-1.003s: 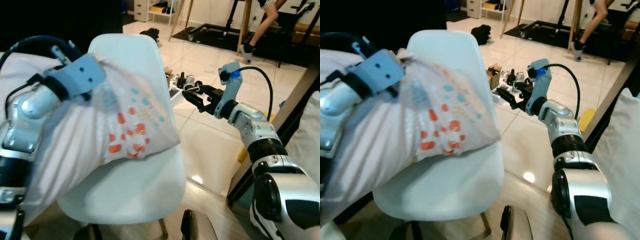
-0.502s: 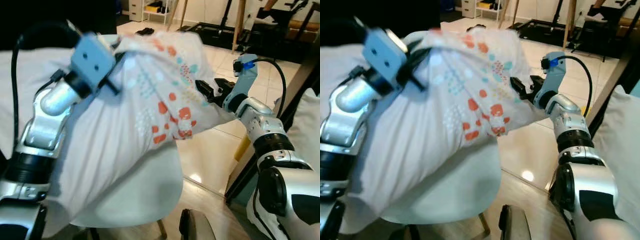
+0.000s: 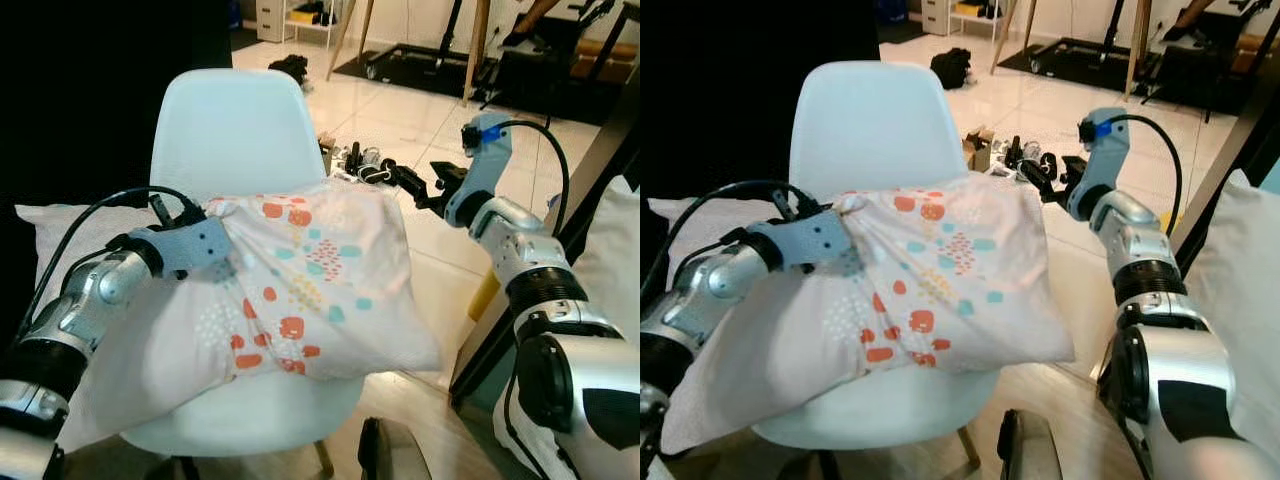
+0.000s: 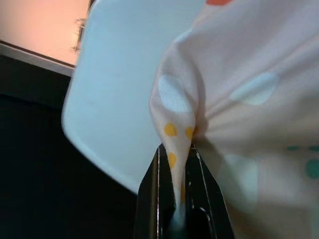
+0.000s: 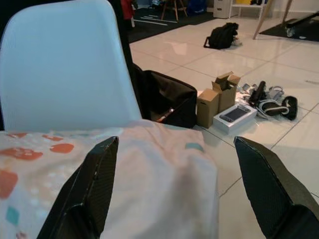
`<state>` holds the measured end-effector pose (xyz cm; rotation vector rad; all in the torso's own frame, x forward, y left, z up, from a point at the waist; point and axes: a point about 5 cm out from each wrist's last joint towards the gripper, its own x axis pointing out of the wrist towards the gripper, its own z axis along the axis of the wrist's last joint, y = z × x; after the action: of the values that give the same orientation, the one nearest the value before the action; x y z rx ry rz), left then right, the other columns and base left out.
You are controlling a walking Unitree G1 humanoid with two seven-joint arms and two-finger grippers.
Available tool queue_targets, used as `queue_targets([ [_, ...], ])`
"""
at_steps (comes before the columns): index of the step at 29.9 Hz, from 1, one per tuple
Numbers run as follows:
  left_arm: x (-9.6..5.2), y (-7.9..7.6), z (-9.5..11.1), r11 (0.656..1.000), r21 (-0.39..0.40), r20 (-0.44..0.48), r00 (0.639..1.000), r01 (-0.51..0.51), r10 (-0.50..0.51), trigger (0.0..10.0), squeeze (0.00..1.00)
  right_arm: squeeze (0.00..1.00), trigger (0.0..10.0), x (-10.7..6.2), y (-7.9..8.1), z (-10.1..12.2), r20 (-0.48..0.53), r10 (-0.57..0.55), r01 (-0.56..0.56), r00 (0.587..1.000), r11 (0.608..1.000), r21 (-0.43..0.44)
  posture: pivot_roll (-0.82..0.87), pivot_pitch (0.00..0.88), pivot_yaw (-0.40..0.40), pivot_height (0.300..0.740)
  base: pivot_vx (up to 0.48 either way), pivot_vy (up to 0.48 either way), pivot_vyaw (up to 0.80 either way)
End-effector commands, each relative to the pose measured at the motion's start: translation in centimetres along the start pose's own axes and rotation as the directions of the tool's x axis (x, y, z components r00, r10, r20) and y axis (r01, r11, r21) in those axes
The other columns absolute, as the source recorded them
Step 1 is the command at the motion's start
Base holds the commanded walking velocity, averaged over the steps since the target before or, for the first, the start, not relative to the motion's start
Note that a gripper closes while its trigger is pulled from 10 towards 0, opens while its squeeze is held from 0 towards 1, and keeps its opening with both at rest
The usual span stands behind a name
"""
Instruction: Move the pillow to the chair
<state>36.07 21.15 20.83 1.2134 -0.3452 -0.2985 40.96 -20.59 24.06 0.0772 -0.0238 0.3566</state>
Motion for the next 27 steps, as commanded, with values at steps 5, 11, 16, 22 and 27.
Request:
queue_targets([
  [5, 1.2, 3.4, 0.2, 0.973, 0.119, 0.026, 0.980, -0.197, 0.195, 10.0, 0.44, 1.00, 10.0, 0.2, 0.2, -0.1, -0.010, -0.004, 0.004, 1.000, 1.000, 0.002, -0.03, 0.000, -0.047, 0.415, 0.000, 0.000, 0.00],
  [11, 1.1, 3.6, -0.7, 0.954, 0.193, -0.022, 0.971, -0.228, 0.237, 10.0, 1.00, 1.00, 10.0, 0.2, 0.6, -0.6, -0.021, 0.013, -0.013, 1.000, 1.000, 0.009, -0.03, 0.000, -0.042, 0.415, 0.000, 0.000, 0.00],
  [16, -0.8, 3.0, -2.4, 0.983, 0.072, -0.110, 0.979, -0.167, 0.174, 10.0, 1.00, 0.93, 10.0, 0.7, 2.3, -1.8, -0.025, 0.109, -0.108, 0.994, 0.994, 0.016, -0.03, 0.000, -0.047, 0.415, 0.000, 0.000, 0.00],
  [22, -1.2, 3.9, -1.6, 0.948, -0.210, -0.094, 0.970, -0.239, 0.224, 10.0, 1.00, 0.05, 10.0, 0.9, 3.6, -2.0, 0.011, 0.186, -0.186, 0.982, 0.980, 0.075, -0.02, 0.000, -0.050, 0.415, 0.000, 0.000, 0.00],
  [27, -2.6, 4.8, 2.0, 0.512, -0.756, -0.161, 0.873, -0.408, 0.460, 10.0, 0.00, 0.00, 10.0, 1.0, 8.2, -3.8, 0.113, 0.371, -0.387, 0.922, 0.904, 0.184, -0.01, 0.000, -0.070, 0.435, 0.000, 0.000, 0.00],
])
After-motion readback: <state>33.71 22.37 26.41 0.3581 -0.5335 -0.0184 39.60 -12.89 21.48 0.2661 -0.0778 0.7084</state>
